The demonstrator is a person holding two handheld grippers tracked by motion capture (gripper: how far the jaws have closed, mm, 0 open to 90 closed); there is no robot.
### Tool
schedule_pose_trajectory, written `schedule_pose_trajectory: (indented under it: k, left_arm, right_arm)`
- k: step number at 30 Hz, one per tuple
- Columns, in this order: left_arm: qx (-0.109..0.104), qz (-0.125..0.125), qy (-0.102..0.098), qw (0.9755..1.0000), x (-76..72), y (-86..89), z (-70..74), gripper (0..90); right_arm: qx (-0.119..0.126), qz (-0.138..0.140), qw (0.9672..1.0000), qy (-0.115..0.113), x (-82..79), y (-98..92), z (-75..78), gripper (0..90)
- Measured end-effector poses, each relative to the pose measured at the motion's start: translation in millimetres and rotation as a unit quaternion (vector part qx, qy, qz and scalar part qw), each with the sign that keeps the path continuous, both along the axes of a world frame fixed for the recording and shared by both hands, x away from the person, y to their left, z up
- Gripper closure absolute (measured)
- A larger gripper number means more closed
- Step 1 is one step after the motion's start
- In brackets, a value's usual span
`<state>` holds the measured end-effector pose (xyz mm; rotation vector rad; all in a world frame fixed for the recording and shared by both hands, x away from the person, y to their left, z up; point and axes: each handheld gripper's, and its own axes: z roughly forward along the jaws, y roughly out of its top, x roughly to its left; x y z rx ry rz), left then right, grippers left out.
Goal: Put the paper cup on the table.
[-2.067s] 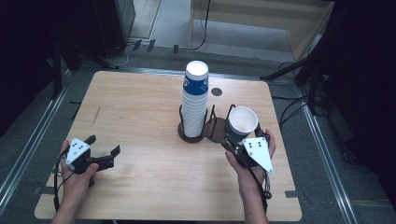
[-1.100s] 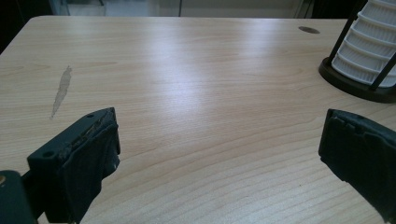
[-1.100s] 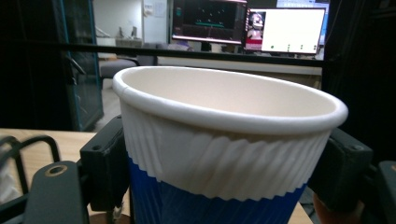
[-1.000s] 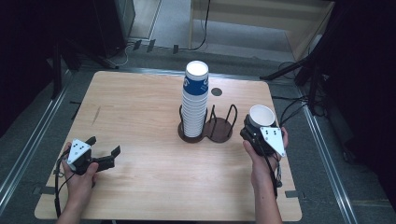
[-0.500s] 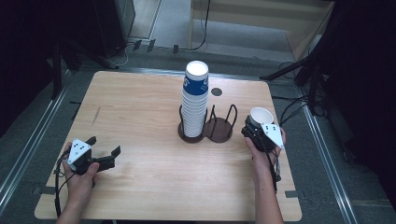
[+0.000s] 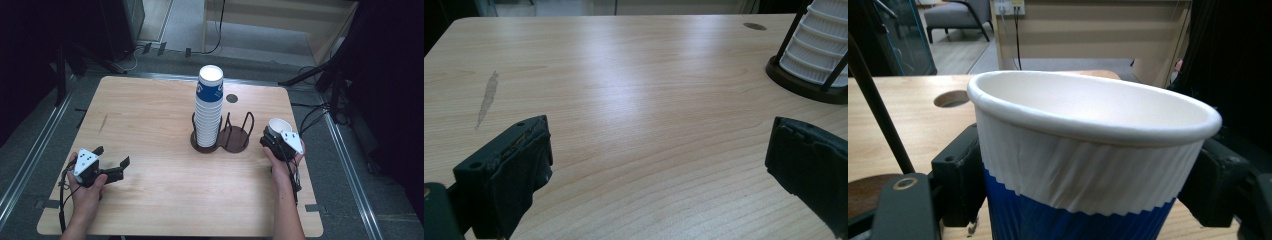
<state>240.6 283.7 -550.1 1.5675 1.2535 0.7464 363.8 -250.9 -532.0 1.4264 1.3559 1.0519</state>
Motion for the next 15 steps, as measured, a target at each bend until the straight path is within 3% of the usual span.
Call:
schedule_pose_trajectory:
  k: [15]
  left_arm:
    - [-0.004,0.001,0.001,1.0,0.4,0.8,-0.1,0.0]
  right_arm:
    - [0.001,0.002,0.9996,0.029,1.6,-1.8,-5.4,16.9]
